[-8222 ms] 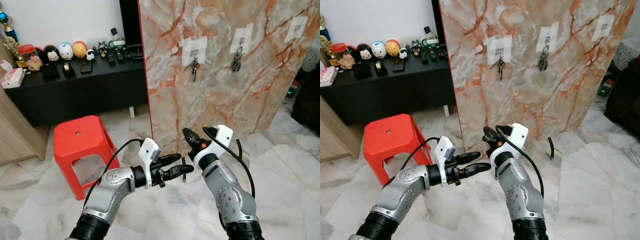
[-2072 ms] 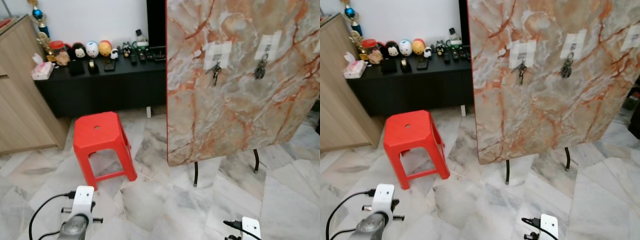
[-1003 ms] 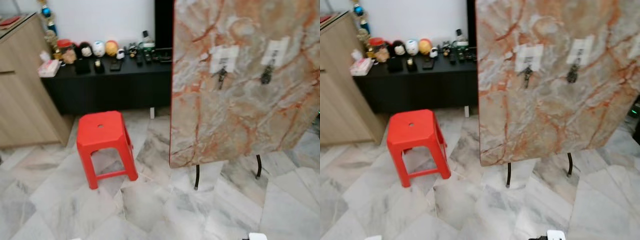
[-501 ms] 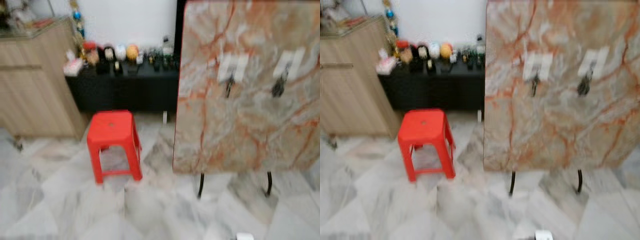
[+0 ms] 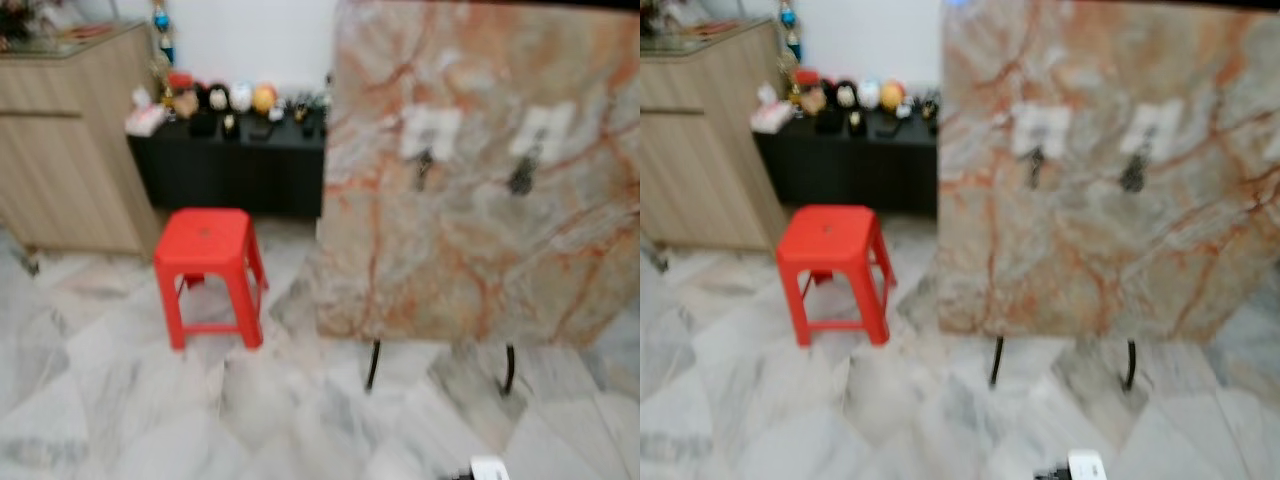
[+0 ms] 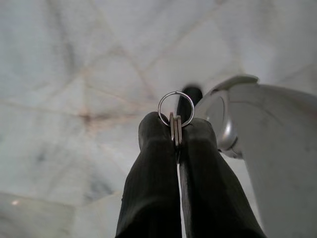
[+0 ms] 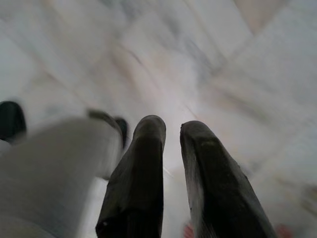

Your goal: Hang keys on a hook

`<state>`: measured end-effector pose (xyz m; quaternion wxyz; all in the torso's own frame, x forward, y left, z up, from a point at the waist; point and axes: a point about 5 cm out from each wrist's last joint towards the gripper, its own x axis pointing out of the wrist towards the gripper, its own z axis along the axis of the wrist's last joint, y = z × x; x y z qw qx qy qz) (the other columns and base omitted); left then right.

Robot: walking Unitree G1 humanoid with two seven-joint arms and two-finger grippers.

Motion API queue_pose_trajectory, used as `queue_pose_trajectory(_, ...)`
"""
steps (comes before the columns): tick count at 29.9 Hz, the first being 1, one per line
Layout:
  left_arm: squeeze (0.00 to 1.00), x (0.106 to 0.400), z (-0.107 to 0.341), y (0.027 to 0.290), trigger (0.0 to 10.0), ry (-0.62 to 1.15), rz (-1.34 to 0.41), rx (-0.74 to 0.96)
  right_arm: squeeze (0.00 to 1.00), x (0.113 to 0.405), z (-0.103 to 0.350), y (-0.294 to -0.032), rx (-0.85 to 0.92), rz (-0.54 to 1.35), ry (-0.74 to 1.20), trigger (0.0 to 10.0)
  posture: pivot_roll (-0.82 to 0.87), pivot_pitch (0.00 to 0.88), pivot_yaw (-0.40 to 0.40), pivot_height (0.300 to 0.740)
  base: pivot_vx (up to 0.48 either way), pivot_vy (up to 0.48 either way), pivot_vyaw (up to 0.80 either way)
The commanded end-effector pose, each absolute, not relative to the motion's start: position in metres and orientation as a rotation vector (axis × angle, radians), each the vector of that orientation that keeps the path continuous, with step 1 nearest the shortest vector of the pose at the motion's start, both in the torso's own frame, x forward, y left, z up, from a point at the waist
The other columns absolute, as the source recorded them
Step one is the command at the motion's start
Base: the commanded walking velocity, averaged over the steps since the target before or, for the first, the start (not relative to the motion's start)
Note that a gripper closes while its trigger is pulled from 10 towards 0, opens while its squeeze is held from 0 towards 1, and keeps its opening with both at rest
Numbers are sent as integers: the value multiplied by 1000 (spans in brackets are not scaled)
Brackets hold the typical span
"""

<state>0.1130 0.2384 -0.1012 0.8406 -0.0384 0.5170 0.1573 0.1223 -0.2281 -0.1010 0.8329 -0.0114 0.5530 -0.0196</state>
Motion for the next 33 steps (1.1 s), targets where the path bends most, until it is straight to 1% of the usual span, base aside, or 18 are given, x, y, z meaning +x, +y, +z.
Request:
queue_pose_trajectory(1, 0, 110, -101, 244, 10000, 1103, 340, -62, 0, 130, -100, -224, -11, -38, 1150, 10000, 47, 0, -44, 715, 0, -368, 0)
queue_pose_trajectory(3, 0, 107, -99, 252, 10000, 1101, 349, -58, 0, 130, -99, -225, 1, -40, 1142, 10000, 39, 0, -38, 715, 0, -371, 0)
queue_pose_trajectory(4, 0, 106, -97, 261, 10000, 1097, 358, -53, 0, 130, -99, -225, 6, -37, 1137, 10000, 39, 0, -41, 715, 0, -375, 0)
queue_pose_trajectory(10, 0, 110, -91, 275, 10000, 1074, 379, -53, 0, 124, -100, -227, -40, -10, 1158, 10000, 38, 0, -47, 715, 0, -366, 0)
queue_pose_trajectory(12, 0, 113, -89, 277, 10000, 1065, 364, -41, 0, 123, -100, -228, -30, -21, 1156, 10000, 34, 0, -46, 715, 0, 0, 0)
queue_pose_trajectory(17, 0, 121, -88, 273, 10000, 1040, 363, -66, 0, 123, -100, -230, -26, -33, 1155, 10000, 27, 0, -42, 715, 0, 0, 0)
queue_pose_trajectory(20, 0, 128, -89, 265, 10000, 1027, 352, -88, 0, 126, -99, -229, -21, -36, 1147, 10000, 25, 0, -42, 715, 0, 0, 0)
queue_pose_trajectory(23, 0, 133, -91, 251, 10000, 1031, 322, -86, 0, 128, -99, -229, -51, -13, 1147, 10000, 21, 0, -39, 715, 0, 0, 0)
queue_pose_trajectory(24, 0, 133, -93, 245, 10000, 1041, 310, -77, 0, 128, -99, -229, -62, -5, 1147, 10000, 21, 0, -41, 715, 277, 0, 0)
queue_pose_trajectory(28, 0, 136, -95, 234, 10000, 1044, 292, -86, 0, 129, -98, -230, -51, -13, 1144, 10000, 19, 0, -40, 715, 309, 0, 0)
queue_pose_trajectory(33, 0, 134, -97, 230, 10000, 1048, 275, -80, 0, 129, -98, -229, -58, -8, 1145, 10000, 18, 0, -38, 715, 322, 0, 0)
